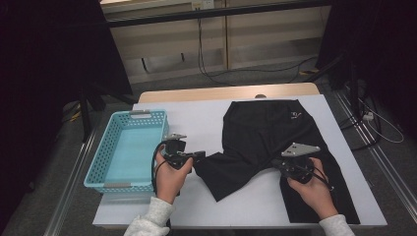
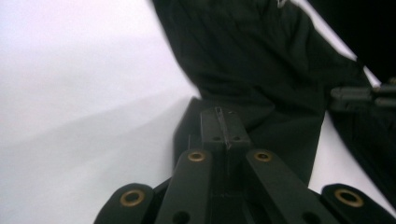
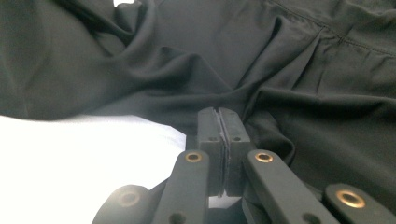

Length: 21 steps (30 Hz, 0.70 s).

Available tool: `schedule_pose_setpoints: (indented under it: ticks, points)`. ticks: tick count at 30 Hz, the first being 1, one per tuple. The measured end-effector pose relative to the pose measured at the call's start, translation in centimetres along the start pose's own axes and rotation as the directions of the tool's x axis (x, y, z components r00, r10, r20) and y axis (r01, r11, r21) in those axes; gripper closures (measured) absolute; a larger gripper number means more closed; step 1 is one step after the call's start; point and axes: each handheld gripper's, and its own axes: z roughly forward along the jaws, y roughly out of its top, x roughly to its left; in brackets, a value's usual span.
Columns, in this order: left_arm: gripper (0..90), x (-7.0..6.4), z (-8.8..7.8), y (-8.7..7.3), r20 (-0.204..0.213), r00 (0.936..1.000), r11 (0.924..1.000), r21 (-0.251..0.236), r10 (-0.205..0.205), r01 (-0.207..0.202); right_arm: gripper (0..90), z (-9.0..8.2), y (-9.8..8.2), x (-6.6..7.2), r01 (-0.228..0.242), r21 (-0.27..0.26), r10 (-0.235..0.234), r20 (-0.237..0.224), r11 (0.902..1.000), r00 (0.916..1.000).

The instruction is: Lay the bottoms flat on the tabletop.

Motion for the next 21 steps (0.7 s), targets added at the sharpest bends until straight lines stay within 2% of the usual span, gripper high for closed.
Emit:
schedule_pose_setpoints:
  ticks: [2,3,4,6,7,8,9,11,12,13,14,15,16,18,19,20,21]
  points:
    - [88.9,0.2,0.5,-0.5,-0.008,0.9999,1.0000,0.003,0.007,-0.007,89.3,0.0,0.0,0.0,-0.001,-0.002,0.001,-0.003,1.0000,1.0000]
    - [84.7,0.3,0.6,-0.8,-0.019,0.9996,0.9997,0.011,0.023,-0.022,89.3,0.0,0.0,0.0,0.000,-0.002,0.000,-0.004,1.0000,1.0000]
    - [77.3,0.2,0.8,-1.1,-0.012,0.9993,0.9992,0.017,0.036,-0.036,89.3,0.0,0.0,0.1,0.001,0.001,-0.001,-0.005,1.0000,1.0000]
    - [69.2,-0.3,0.9,-1.6,0.027,0.9967,0.9961,0.040,0.077,-0.078,89.3,0.0,0.0,0.1,0.001,0.001,-0.001,-0.004,1.0000,1.0000]
    - [64.8,-0.9,0.8,-1.8,0.051,0.9897,0.9891,0.056,0.134,-0.137,89.3,0.0,0.0,0.1,0.004,-0.001,-0.004,-0.005,1.0000,1.0000]
    - [62.1,-1.4,0.7,-1.8,0.071,0.9854,0.9857,0.056,0.155,-0.159,89.3,0.0,0.1,0.1,0.006,-0.004,-0.006,-0.006,1.0000,1.0000]
    - [60.1,-2.0,0.5,-2.0,0.096,0.9771,0.9789,0.059,0.190,-0.196,89.3,0.0,0.1,0.2,0.005,-0.005,-0.005,-0.007,1.0000,1.0000]
    - [51.5,-2.9,0.4,-2.6,0.125,0.9649,0.9689,0.061,0.231,-0.240,89.3,0.1,0.1,0.3,0.010,-0.002,-0.010,-0.008,1.0000,0.9999]
    - [52.4,-3.3,0.5,-3.0,0.140,0.9610,0.9649,0.077,0.239,-0.251,89.3,0.1,0.1,0.3,0.011,-0.002,-0.011,-0.009,0.9999,0.9999]
    - [52.4,-3.3,0.5,-3.0,0.140,0.9610,0.9649,0.077,0.239,-0.251,89.3,0.1,0.1,0.3,0.012,-0.003,-0.012,-0.008,0.9999,0.9999]
    - [51.7,-3.8,0.7,-3.7,0.158,0.9509,0.9558,0.085,0.266,-0.282,89.3,0.1,0.1,0.3,0.015,-0.004,-0.015,-0.009,0.9999,0.9998]
    - [51.5,-3.8,0.7,-3.7,0.158,0.9509,0.9558,0.085,0.266,-0.282,89.3,0.1,0.1,0.3,0.016,-0.004,-0.016,-0.010,0.9999,0.9998]
    - [51.0,-4.4,1.1,-4.6,0.163,0.9397,0.9422,0.103,0.300,-0.319,89.3,0.1,0.1,0.4,0.017,-0.003,-0.017,-0.009,0.9999,0.9998]
    - [49.6,-4.8,1.6,-5.4,0.161,0.9286,0.9281,0.115,0.334,-0.354,89.3,0.1,0.1,0.3,0.018,-0.004,-0.018,-0.007,0.9998,0.9998]
    - [49.6,-4.8,1.6,-5.4,0.161,0.9286,0.9281,0.115,0.334,-0.354,89.3,0.1,0.1,0.3,0.018,-0.004,-0.018,-0.007,0.9998,0.9998]
    - [49.8,-5.1,2.1,-5.8,0.155,0.9260,0.9219,0.131,0.344,-0.365,89.3,0.2,0.1,0.3,0.015,-0.003,-0.015,-0.006,0.9999,0.9999]
    - [50.7,-5.1,2.1,-5.8,0.155,0.9260,0.9219,0.131,0.344,-0.365,89.3,0.2,0.1,0.3,0.015,-0.003,-0.015,-0.005,0.9999,0.9999]
